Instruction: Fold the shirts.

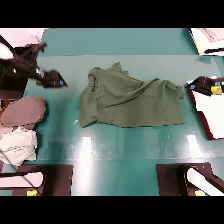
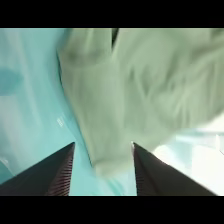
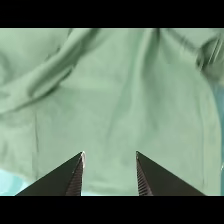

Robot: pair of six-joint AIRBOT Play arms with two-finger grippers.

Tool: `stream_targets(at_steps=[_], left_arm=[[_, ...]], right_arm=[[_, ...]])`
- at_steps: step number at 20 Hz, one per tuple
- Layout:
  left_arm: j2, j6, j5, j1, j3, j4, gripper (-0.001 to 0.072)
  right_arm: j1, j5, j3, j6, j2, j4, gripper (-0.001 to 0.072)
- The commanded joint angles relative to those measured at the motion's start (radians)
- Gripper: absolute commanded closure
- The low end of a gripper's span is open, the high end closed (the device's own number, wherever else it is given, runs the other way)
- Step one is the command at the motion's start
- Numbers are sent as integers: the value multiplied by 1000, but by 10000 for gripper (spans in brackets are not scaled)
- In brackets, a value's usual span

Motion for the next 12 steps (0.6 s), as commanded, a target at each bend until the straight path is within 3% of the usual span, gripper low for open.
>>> stream_targets(at_steps=[1, 7, 12], left_arm=[[132, 66, 153, 11, -398, -85, 281], [159, 234, 306, 11, -692, -331, 257], [159, 233, 368, -46, -732, -328, 258]], right_arm=[[28, -51, -124, -7, 118, 2, 347], [109, -75, -126, -6, 151, 2, 346], [129, -76, -74, -6, 151, 2, 347]])
